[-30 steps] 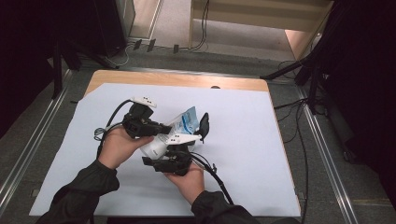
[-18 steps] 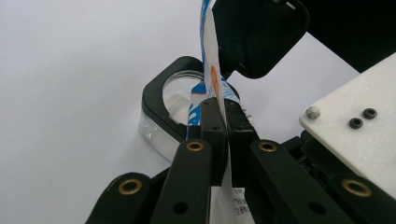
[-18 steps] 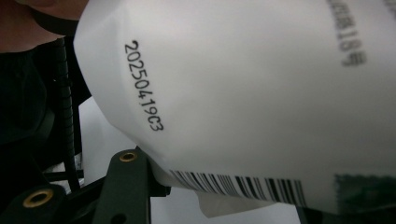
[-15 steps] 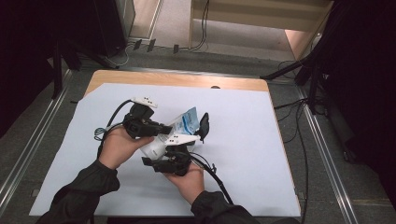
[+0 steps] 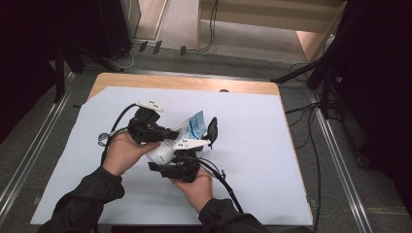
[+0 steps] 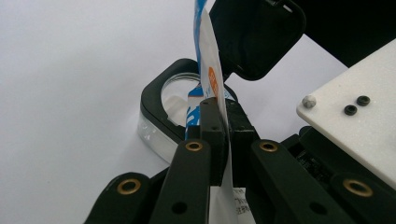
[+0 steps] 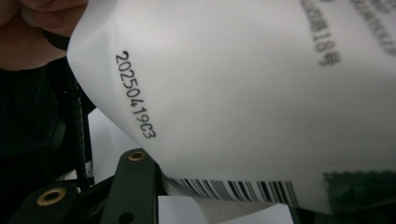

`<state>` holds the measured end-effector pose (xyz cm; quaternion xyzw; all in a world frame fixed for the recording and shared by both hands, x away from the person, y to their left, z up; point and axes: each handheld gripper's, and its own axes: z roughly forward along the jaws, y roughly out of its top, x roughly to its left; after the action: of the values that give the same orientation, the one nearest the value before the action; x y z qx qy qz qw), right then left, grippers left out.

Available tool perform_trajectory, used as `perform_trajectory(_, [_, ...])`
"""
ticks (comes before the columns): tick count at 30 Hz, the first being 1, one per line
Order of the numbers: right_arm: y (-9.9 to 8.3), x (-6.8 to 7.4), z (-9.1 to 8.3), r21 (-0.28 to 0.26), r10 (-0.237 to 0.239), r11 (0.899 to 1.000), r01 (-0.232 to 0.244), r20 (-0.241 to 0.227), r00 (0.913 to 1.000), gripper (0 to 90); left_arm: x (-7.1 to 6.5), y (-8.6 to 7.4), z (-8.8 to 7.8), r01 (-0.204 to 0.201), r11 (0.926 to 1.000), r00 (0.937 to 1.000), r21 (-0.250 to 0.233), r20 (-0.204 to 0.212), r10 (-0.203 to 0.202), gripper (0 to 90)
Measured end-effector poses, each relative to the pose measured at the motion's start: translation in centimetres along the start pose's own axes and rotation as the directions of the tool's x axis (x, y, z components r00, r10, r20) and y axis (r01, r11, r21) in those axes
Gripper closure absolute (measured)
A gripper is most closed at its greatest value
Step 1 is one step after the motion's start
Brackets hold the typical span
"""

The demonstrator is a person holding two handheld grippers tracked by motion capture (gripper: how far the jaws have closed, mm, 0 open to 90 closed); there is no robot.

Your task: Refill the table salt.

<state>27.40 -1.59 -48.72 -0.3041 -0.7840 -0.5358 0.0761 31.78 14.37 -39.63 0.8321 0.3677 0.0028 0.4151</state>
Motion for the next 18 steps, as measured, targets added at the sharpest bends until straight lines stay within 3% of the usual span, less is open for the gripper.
perform_trajectory(4, [-0.03, -0.04, 0.02, 0.002, -0.003, 1.0, 0.003, 0.004, 1.0, 59.1, 0.0, -0.01, 0.03, -0.002, 1.0, 1.0, 0.0, -0.004, 0.002, 89.5])
perform_trajectory(9, [0.08, -0.05, -0.06, 0.002, -0.004, 1.0, 0.004, 0.004, 1.0, 59.0, -0.07, 0.0, -0.17, -0.006, 0.9994, 0.9998, -0.035, -0.018, 0.005, 90.0])
perform_trajectory(18, [-0.01, 0.09, -0.03, -0.002, -0.003, 1.0, 0.003, -0.001, 1.0, 59.7, 0.13, -0.03, -0.37, -0.003, 0.9995, 0.9997, -0.03, -0.025, 0.002, 90.0])
